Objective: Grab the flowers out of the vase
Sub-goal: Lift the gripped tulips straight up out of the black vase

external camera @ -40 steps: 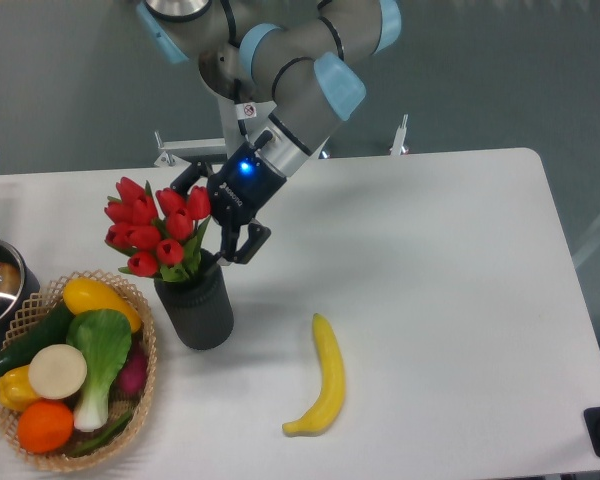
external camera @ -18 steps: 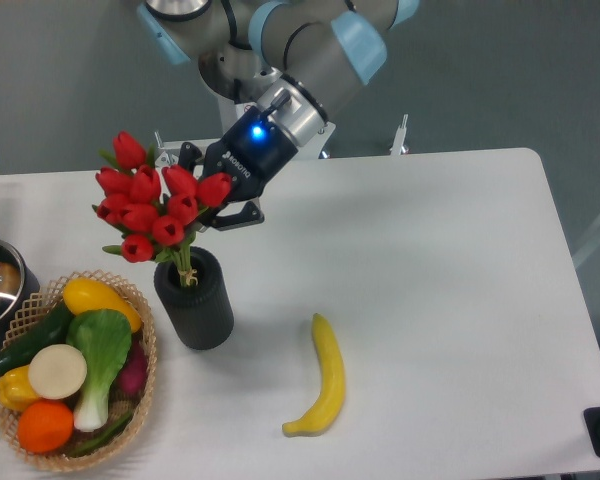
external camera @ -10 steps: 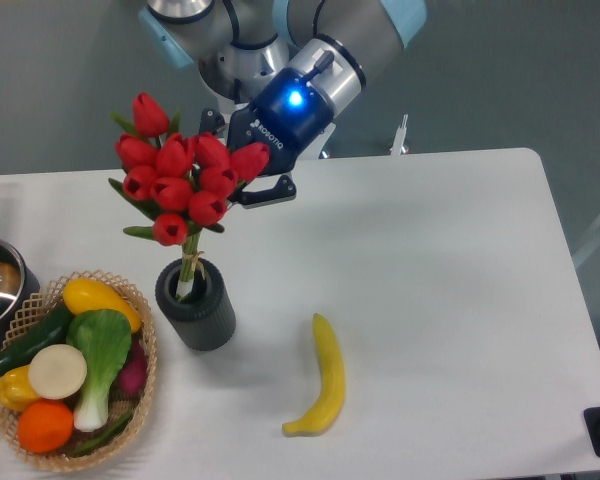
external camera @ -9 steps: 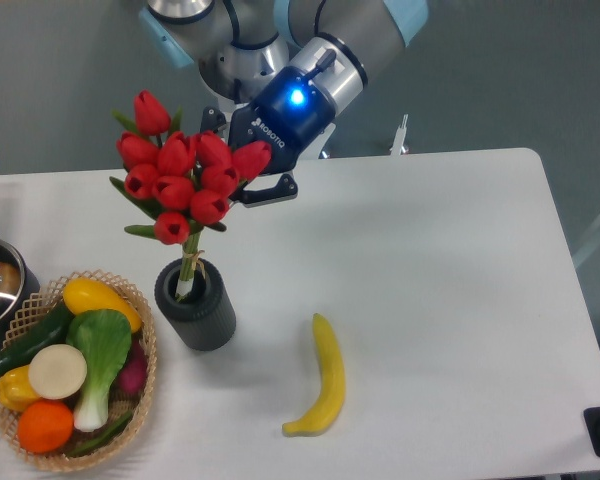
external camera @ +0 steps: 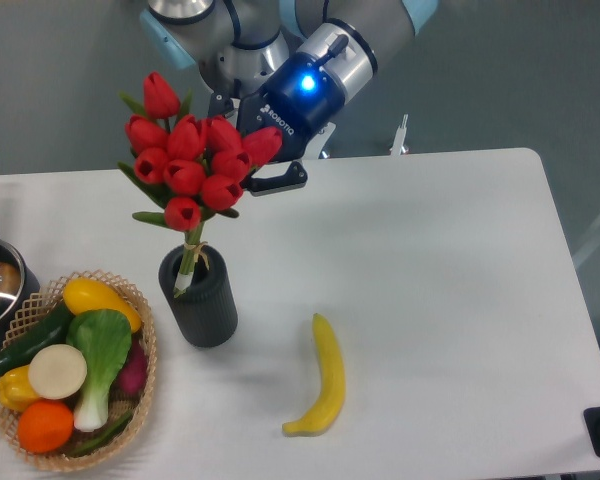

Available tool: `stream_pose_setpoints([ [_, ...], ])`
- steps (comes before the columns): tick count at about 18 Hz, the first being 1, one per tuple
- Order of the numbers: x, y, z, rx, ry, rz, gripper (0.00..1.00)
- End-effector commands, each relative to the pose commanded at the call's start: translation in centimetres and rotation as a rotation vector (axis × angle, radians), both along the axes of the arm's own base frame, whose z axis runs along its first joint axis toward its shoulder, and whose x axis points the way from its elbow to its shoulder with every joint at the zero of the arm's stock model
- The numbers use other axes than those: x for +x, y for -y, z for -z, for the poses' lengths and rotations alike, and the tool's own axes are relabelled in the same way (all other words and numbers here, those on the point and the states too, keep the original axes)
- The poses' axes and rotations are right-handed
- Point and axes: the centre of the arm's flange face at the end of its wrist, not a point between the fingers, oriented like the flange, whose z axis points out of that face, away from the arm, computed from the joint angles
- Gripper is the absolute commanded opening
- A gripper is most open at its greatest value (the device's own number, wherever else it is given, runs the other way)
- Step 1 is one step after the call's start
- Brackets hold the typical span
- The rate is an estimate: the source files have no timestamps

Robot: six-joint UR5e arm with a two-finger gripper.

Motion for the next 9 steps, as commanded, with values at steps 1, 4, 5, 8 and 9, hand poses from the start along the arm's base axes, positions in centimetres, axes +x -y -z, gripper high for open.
stream_pose_setpoints([
  [1, -1.0, 0.8, -0.4, 0.011, -0.041, -0.016, 0.00],
  [4, -3.8, 2.6, 0.2, -0.025, -0.236, -0.064, 0.00],
  [5, -4.4, 2.9, 0.9, -0.088, -0.293, -0.092, 0.00],
  [8, -6.4, 4.3, 2.4, -0.264, -0.403, -0.175, 0.00],
  [9, -7.5, 5.4, 3.1, -0.304, -0.443, -0.193, 0.00],
])
